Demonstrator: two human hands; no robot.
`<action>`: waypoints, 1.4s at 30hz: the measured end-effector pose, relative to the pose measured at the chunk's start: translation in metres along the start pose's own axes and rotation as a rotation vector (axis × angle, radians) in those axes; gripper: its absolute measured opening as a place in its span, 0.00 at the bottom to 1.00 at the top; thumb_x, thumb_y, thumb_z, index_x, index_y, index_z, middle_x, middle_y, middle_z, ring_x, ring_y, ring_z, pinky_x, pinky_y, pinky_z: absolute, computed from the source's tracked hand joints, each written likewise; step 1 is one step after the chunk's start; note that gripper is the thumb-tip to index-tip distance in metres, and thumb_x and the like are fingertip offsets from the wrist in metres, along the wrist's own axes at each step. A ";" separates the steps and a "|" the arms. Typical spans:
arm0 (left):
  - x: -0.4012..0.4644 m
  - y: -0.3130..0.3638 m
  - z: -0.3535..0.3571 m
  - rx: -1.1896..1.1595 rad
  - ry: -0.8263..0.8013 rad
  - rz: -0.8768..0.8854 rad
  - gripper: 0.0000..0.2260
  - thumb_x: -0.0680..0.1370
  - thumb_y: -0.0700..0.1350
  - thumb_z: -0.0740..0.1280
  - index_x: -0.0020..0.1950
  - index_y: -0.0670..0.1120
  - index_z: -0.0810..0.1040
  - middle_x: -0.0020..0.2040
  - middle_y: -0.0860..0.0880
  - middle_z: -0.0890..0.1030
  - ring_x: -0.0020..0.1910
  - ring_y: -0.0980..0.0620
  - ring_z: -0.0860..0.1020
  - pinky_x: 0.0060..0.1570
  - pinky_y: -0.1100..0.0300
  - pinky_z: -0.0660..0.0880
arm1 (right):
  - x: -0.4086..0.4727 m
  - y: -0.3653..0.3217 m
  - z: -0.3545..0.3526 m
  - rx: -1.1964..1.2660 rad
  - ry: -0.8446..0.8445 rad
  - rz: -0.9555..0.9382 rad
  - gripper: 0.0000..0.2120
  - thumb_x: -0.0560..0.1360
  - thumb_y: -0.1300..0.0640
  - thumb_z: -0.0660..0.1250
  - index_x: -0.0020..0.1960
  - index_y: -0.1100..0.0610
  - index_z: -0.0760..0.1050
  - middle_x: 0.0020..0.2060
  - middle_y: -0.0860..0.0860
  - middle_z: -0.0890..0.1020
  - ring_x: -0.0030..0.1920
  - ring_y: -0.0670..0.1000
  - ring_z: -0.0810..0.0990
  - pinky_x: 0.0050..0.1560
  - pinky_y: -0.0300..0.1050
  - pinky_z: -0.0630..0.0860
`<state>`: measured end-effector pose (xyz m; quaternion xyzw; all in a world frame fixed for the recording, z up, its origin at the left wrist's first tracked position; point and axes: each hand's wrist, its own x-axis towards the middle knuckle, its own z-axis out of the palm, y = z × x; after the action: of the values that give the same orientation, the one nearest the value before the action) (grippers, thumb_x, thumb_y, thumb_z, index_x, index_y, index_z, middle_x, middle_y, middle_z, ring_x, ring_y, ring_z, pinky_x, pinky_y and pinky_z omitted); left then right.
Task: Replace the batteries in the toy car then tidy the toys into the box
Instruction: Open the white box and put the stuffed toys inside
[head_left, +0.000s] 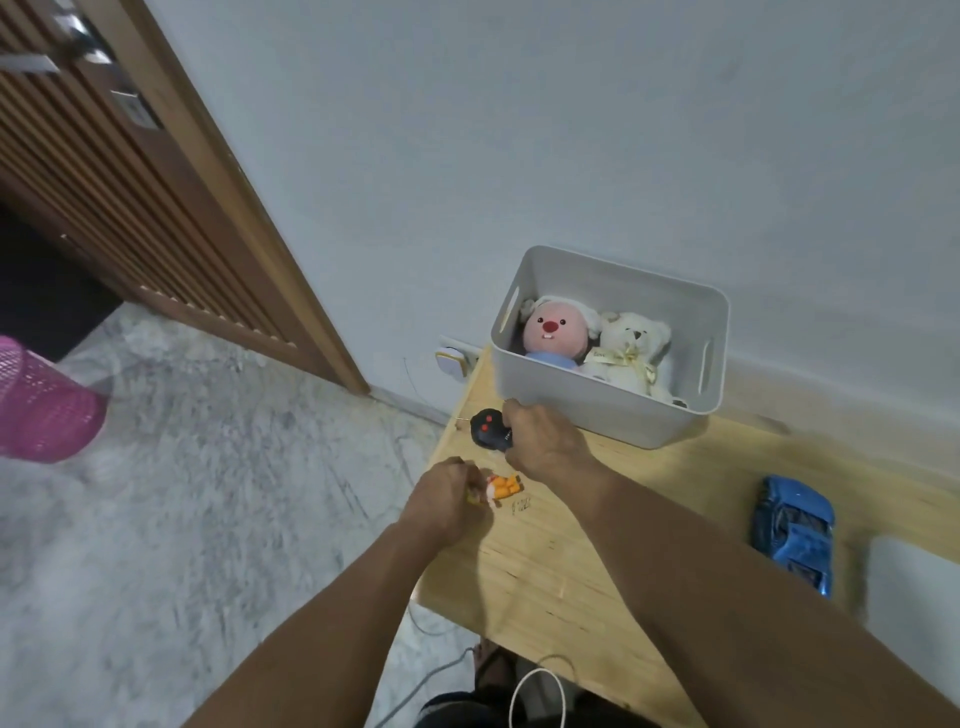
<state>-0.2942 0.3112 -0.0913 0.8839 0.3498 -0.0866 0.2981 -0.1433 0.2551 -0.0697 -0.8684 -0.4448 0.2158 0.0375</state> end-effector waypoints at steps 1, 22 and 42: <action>-0.001 -0.003 -0.002 -0.017 -0.002 -0.006 0.10 0.70 0.47 0.74 0.50 0.47 0.82 0.48 0.50 0.78 0.48 0.51 0.77 0.42 0.66 0.67 | -0.001 0.000 -0.002 -0.002 0.004 -0.006 0.18 0.70 0.55 0.71 0.57 0.52 0.69 0.50 0.54 0.78 0.50 0.57 0.78 0.47 0.52 0.79; 0.020 0.029 -0.149 -0.228 0.024 0.118 0.07 0.67 0.37 0.75 0.44 0.42 0.84 0.36 0.50 0.83 0.33 0.52 0.78 0.32 0.64 0.76 | -0.035 -0.002 -0.133 0.443 0.412 -0.089 0.26 0.65 0.51 0.72 0.63 0.49 0.74 0.45 0.49 0.84 0.49 0.53 0.82 0.51 0.48 0.79; 0.066 0.116 -0.146 -0.126 0.148 0.214 0.17 0.64 0.46 0.80 0.51 0.45 0.84 0.45 0.49 0.80 0.44 0.51 0.76 0.41 0.63 0.68 | -0.042 0.097 -0.127 -0.181 0.272 0.219 0.15 0.71 0.58 0.65 0.56 0.47 0.76 0.50 0.49 0.81 0.55 0.54 0.78 0.53 0.52 0.65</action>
<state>-0.1756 0.3678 0.0567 0.8997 0.2793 0.0334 0.3337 -0.0398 0.1800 0.0343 -0.9326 -0.3560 0.0584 -0.0050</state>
